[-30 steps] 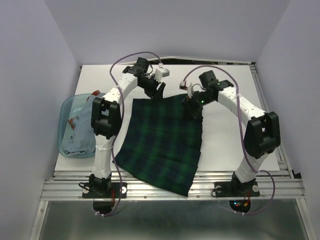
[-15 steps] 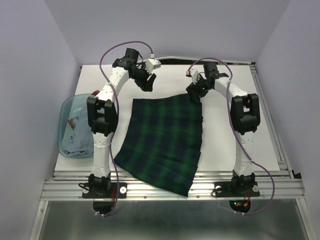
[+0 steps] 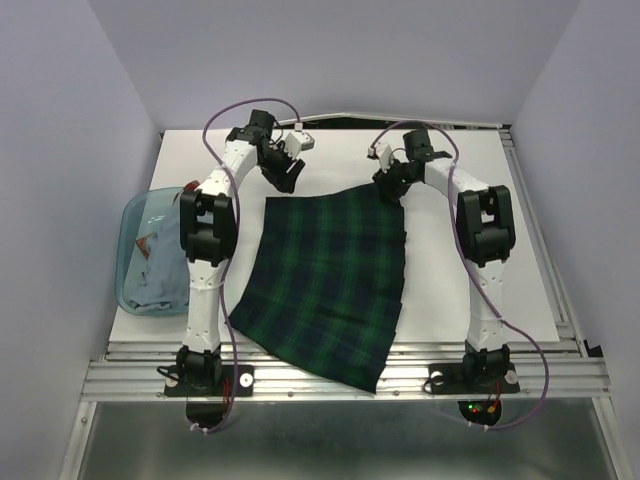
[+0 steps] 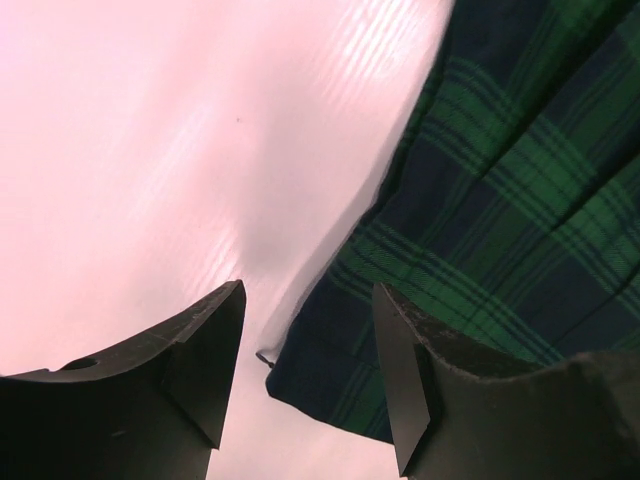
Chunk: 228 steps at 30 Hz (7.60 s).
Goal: Fold and stack the skirts
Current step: Fold the skirt
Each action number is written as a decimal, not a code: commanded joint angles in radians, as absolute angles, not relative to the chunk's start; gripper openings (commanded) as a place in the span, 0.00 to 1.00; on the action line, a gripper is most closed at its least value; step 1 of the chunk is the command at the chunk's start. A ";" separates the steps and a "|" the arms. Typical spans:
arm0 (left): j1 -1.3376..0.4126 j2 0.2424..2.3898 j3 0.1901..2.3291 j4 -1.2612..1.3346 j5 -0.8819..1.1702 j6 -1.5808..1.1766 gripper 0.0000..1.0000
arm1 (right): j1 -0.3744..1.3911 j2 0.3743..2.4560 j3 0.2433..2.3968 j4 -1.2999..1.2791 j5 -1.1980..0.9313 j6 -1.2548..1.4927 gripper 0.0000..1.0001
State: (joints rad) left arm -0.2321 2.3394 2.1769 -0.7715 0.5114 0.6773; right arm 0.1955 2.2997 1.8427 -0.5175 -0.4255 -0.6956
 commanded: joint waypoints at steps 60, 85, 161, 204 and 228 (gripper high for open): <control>-0.346 1.438 1.017 -0.450 0.556 0.827 0.00 | 0.212 1.258 1.013 -0.528 -0.541 -0.850 0.01; -0.538 1.661 0.971 -0.397 0.443 0.621 0.05 | 0.244 1.670 0.873 -0.176 -0.259 -0.815 0.01; -0.776 1.894 1.515 -0.043 -0.020 0.049 0.54 | -0.035 1.721 1.074 -0.195 -0.596 0.644 0.64; -0.776 2.201 1.829 -0.213 0.189 0.184 0.00 | 0.071 2.014 0.810 0.371 -0.583 0.856 0.01; -0.790 2.243 1.931 -0.298 0.337 0.022 0.00 | 0.080 1.997 0.788 0.397 -0.578 0.865 0.01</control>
State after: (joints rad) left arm -0.7769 2.2559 1.8591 -0.3050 0.2710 0.0589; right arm 0.0612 1.9717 0.8337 0.4511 -0.6533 0.8948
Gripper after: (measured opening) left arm 0.033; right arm 0.024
